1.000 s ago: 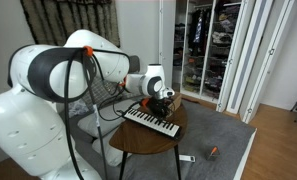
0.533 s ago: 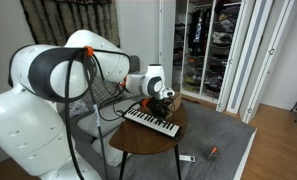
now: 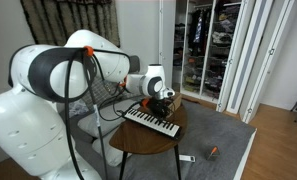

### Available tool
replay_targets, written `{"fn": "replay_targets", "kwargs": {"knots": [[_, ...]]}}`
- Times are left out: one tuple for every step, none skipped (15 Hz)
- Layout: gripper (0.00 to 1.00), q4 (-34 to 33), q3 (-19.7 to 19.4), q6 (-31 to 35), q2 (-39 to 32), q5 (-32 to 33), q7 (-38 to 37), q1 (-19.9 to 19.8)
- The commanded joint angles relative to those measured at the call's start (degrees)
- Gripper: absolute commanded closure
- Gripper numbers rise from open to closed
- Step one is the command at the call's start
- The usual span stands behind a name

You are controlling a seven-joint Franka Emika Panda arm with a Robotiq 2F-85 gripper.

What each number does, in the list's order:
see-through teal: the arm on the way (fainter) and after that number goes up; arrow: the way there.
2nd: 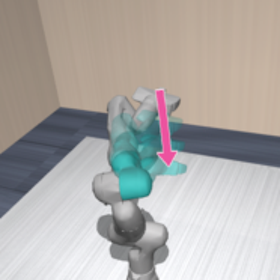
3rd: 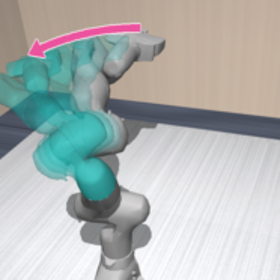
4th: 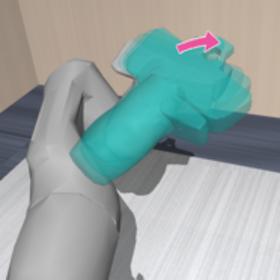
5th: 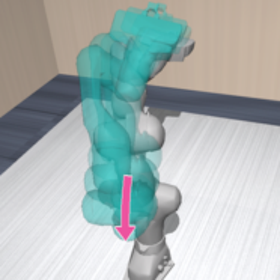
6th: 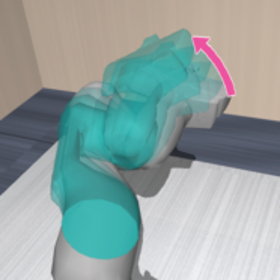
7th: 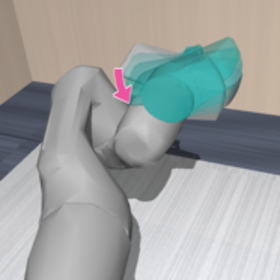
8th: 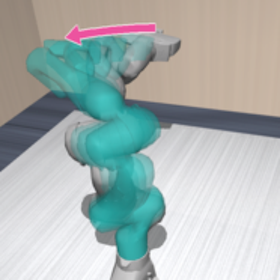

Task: Press a black key on the piano

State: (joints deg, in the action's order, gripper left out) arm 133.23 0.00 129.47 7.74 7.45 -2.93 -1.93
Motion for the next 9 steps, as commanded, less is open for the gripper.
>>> {"fn": "replay_targets", "kwargs": {"knots": [[1.00, 0.9, -0.2, 0.4, 2.4, 1.0, -0.9, -0.1], [1.00, 1.2, -0.2, 0.2, 3.4, 1.0, -0.9, -0.2], [1.00, 1.4, -0.2, 0.0, 4.3, 0.9, -1.0, -0.2], [1.00, 1.7, -0.2, -0.2, 5.5, 0.9, -1.0, -0.2], [1.00, 2.0, -0.2, -0.5, 6.7, 0.8, -1.0, -0.3], [1.00, 2.3, -0.1, -0.9, 8.0, 0.8, -1.0, -0.3], [0.74, 2.5, -0.1, -1.2, 9.1, 1.1, -0.8, -0.4], [0.73, 2.9, -0.2, -1.5, 10.5, 1.0, -1.2, -0.6], [0.68, 3.1, -0.2, -2.0, 11.6, 1.0, -1.3, -0.7]]}}
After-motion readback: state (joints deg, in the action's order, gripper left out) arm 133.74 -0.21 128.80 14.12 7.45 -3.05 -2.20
